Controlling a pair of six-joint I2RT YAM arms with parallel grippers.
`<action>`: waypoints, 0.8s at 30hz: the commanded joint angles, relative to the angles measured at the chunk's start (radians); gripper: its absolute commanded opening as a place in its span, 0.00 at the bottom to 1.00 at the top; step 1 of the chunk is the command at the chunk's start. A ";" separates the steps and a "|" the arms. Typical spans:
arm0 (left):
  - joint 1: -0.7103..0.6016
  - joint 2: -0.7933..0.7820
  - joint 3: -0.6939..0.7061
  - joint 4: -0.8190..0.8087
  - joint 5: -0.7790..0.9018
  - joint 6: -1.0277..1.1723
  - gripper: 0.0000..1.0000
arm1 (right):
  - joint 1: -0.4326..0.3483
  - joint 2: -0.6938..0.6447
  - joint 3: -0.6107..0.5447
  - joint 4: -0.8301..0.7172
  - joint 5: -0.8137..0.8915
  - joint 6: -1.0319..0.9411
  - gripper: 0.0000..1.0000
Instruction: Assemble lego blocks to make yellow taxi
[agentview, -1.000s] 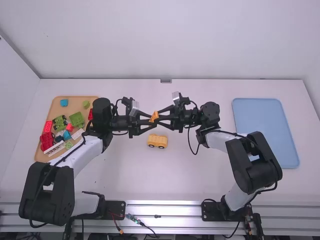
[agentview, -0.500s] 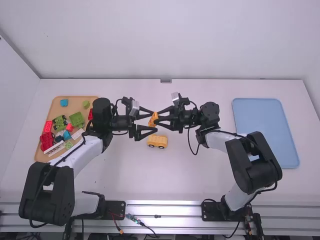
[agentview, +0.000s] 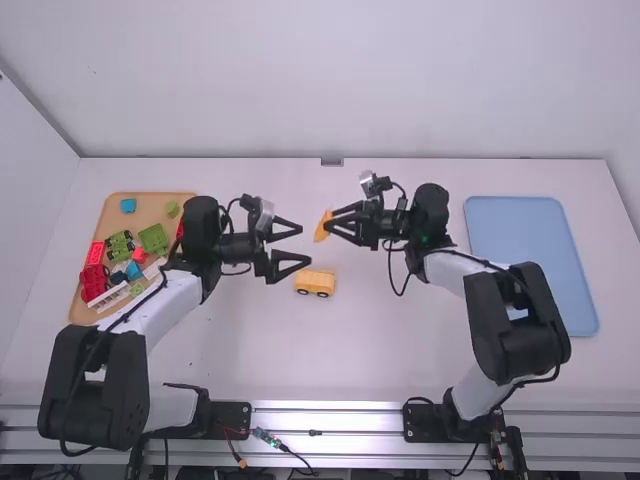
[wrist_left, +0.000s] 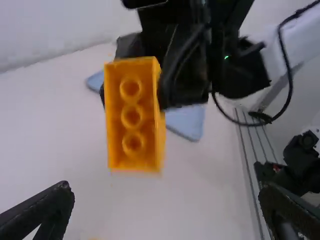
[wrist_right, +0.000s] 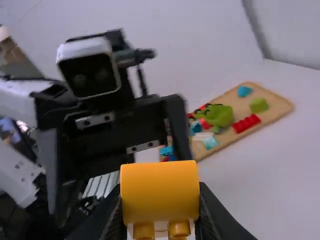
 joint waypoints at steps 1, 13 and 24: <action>0.010 0.004 0.064 -0.097 -0.134 0.083 0.99 | -0.022 0.012 0.075 -0.126 0.035 -0.119 0.19; 0.000 0.004 0.381 -0.747 -0.711 0.325 0.99 | 0.012 0.011 0.454 -1.334 0.796 -0.524 0.13; 0.000 0.004 0.392 -0.766 -0.804 0.431 0.99 | 0.088 0.040 0.510 -1.781 1.198 -0.404 0.11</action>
